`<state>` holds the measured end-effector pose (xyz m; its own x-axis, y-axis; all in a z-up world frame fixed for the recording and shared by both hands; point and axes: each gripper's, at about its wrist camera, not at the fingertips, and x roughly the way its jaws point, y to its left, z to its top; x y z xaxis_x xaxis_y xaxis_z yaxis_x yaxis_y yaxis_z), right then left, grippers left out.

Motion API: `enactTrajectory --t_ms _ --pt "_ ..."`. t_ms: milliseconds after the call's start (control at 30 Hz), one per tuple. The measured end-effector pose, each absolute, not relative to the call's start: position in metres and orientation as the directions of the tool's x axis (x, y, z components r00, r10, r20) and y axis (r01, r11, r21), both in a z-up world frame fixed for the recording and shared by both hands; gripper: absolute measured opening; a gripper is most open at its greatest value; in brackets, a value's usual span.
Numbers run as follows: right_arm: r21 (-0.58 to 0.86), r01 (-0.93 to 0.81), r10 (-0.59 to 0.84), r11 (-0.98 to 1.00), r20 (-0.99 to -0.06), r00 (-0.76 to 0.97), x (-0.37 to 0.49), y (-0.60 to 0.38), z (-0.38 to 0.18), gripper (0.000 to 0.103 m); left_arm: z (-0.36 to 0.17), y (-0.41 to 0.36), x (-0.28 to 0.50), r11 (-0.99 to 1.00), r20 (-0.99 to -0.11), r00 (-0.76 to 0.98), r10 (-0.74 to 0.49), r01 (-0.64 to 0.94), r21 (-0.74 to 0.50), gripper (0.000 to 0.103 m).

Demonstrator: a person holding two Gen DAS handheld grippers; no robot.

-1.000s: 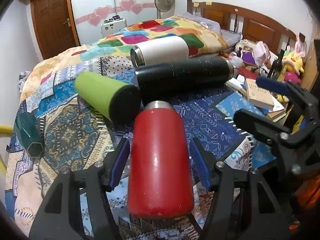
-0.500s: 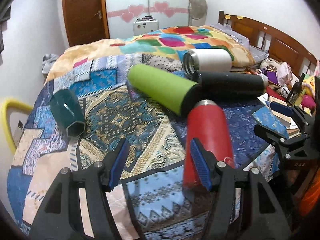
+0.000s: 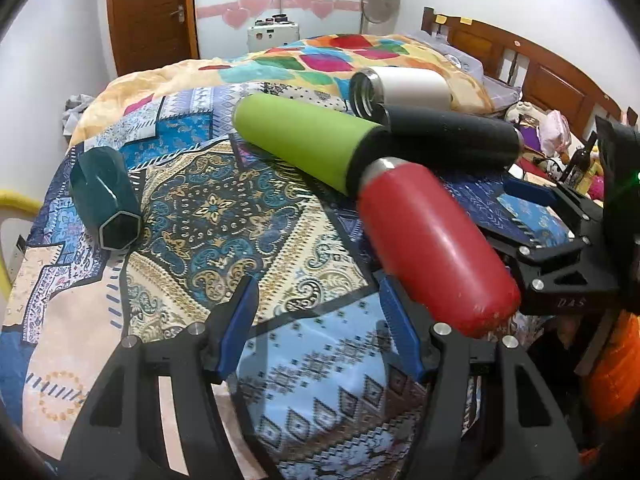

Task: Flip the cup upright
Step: 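Bring the red bottle toward the right tool and grasp it with the right tool, then rotate the red bottle upright with the right tool, opening the left tool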

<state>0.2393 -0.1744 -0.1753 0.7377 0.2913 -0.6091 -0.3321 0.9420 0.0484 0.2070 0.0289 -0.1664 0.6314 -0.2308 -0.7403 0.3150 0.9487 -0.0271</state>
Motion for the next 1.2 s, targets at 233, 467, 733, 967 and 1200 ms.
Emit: enactTrajectory --t_ms 233,467,733,967,1200 --pt "0.038 -0.339 0.291 0.94 -0.608 0.739 0.234 -0.179 -0.166 0.103 -0.163 0.028 0.202 0.95 -0.727 0.643 -0.24 0.309 -0.04 0.063" --pt "0.082 -0.435 0.388 0.897 -0.619 0.682 0.237 -0.163 -0.141 0.103 -0.156 0.027 0.19 0.952 -0.698 0.675 -0.239 0.303 -0.034 0.063" --pt "0.096 -0.496 0.408 0.863 -0.712 0.572 0.252 -0.129 -0.148 0.095 -0.163 0.02 0.178 0.942 -0.687 0.677 -0.262 0.333 -0.03 0.063" --pt "0.238 -0.488 0.47 0.84 -0.769 0.434 0.268 -0.126 -0.16 0.092 -0.171 0.025 0.173 0.943 -0.683 0.688 -0.245 0.332 -0.004 0.063" --pt "0.288 -0.505 0.488 0.813 -0.81 0.324 0.277 -0.106 -0.168 0.087 -0.166 0.046 0.17 0.96 -0.655 0.724 -0.216 0.279 -0.008 0.063"
